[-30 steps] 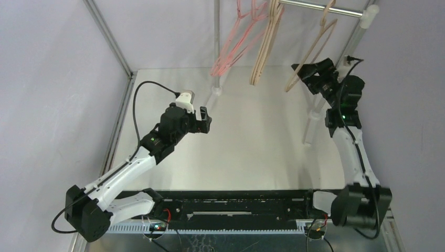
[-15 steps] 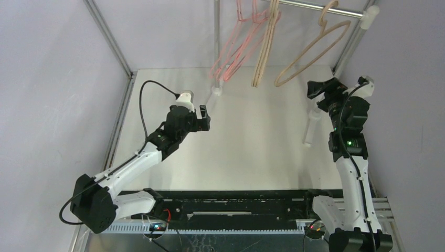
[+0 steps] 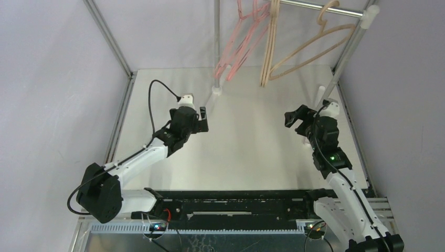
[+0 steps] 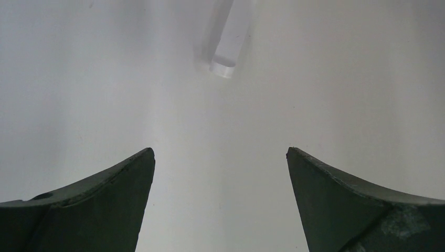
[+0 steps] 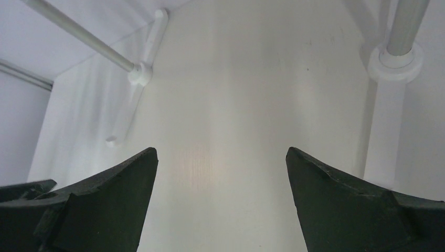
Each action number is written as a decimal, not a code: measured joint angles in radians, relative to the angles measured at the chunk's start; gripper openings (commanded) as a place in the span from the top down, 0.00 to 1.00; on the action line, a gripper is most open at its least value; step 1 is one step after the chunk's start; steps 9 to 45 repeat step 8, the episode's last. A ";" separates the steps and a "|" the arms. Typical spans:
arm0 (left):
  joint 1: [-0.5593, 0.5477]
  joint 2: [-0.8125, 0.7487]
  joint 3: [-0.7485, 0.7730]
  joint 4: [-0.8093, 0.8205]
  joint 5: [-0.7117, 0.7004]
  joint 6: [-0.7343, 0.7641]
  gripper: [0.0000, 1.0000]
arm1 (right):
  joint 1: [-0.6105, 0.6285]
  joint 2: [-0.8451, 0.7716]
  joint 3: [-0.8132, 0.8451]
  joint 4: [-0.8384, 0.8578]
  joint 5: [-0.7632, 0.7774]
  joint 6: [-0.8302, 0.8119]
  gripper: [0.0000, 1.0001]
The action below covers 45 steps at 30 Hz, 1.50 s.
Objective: Organize the hangers
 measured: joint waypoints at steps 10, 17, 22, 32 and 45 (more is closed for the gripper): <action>0.000 0.000 0.000 0.005 -0.021 0.010 0.00 | 0.111 0.069 -0.042 0.007 0.105 -0.050 0.00; 0.000 0.000 0.000 0.005 -0.021 0.010 0.00 | 0.111 0.069 -0.042 0.007 0.105 -0.050 0.00; 0.000 0.000 0.000 0.005 -0.021 0.010 0.00 | 0.111 0.069 -0.042 0.007 0.105 -0.050 0.00; 0.000 0.000 0.000 0.005 -0.021 0.010 0.00 | 0.111 0.069 -0.042 0.007 0.105 -0.050 0.00; 0.000 0.000 0.000 0.005 -0.021 0.010 0.00 | 0.111 0.069 -0.042 0.007 0.105 -0.050 0.00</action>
